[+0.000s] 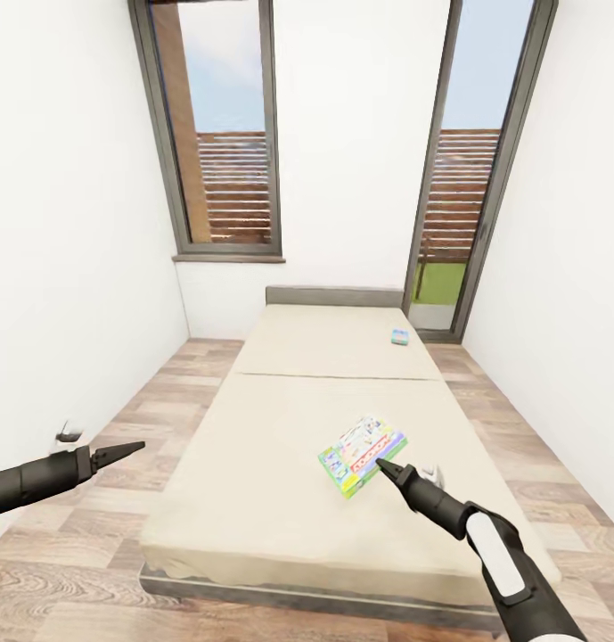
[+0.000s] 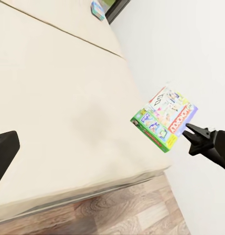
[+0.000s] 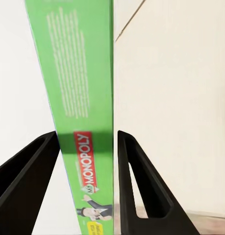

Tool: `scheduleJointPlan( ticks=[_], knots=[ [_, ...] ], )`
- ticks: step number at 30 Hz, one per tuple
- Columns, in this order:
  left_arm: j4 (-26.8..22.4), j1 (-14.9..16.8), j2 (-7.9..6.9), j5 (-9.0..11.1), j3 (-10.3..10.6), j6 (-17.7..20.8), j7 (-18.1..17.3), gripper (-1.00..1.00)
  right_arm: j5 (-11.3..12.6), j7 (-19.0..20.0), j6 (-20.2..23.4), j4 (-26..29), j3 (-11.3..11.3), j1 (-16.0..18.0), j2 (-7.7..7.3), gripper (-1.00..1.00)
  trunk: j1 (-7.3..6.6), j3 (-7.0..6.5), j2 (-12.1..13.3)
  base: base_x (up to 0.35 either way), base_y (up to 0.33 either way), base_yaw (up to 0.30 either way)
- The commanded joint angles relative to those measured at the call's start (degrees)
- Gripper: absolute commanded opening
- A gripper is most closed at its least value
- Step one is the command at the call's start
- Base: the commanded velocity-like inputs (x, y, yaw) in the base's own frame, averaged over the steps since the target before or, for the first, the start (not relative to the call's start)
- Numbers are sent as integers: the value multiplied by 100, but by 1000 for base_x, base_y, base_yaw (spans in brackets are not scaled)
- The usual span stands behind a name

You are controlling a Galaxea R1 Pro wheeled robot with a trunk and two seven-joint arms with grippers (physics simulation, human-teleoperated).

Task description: Put all the toys in the child's room - the three board games (two on the bed and one on the table), the two jigsaw puzzles on the table, and the tennis ball on the table - inside the toy box on the table in the child's room.

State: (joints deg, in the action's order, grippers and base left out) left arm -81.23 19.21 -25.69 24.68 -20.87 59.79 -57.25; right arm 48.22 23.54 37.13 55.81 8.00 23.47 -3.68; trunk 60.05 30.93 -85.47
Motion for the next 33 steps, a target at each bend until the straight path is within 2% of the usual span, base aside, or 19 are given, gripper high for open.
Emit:
scheduleJointPlan(
  ticks=[1, 6, 10, 14, 19, 20, 23, 24, 28, 29, 31, 33],
  knots=[
    [3, 4, -2, -16, -4, 21, -16, 100, 5, -21, 46, 28, 14, -1, 3, -100, -23, -13, 38, 0, 0, 0],
    [18, 30, -14, -40, -5, 13, 103, 100, -20, -129, 63, 269, 16, -22, 9, -100, -133, -102, 239, 0, 0, 43],
    [27, 102, -1, -58, -3, 15, 488, 100, -26, -153, 66, 442, -20, -27, 16, -100, -221, -174, 399, 0, 0, 230],
    [28, 129, 29, -67, 2, 15, 1300, 100, -31, -163, 72, 641, -36, -37, 22, -100, -308, -246, 560, -26, 0, 276],
    [29, 233, 93, -61, 74, 15, 2878, 100, -39, -165, 77, 752, -43, -43, 17, -100, -418, -336, 760, -11, 0, 286],
    [29, 238, 112, -59, 95, 15, 3042, 100, -39, -165, 78, 754, -43, -43, 16, -100, -440, -354, 800, -3, 0, 288],
    [29, 284, 319, -57, 303, 15, 3950, 100, -46, -166, 82, 762, -50, -44, 16, -100, -506, -408, 921, -1, 0, 288],
    [29, 300, 370, -59, 363, 15, 4087, 100, -47, -166, 83, 763, -50, -44, 16, -100, -528, -425, 961, -1, 0, 289],
    [34, 400, 852, -69, 1039, -2, 5356, 100, -49, -166, 81, 765, -179, -44, 8, -100, -616, -497, 1121, 0, 0, 289],
    [35, 405, 902, -65, 1102, 0, 5544, 100, -49, -167, 79, 765, -200, -44, 8, -100, -638, -515, 1161, 0, 0, 289],
    [38, 435, 1081, -44, 1254, 9, 6195, 100, -50, -169, 79, 765, -248, -44, 2, -100, -682, -551, 1242, 0, 0, 289],
    [84, 464, 1188, -31, 1309, 12, 6483, 100, -50, -169, 80, 765, -264, -42, 0, -100, -726, -587, 1322, 0, 0, 289]
  ],
)
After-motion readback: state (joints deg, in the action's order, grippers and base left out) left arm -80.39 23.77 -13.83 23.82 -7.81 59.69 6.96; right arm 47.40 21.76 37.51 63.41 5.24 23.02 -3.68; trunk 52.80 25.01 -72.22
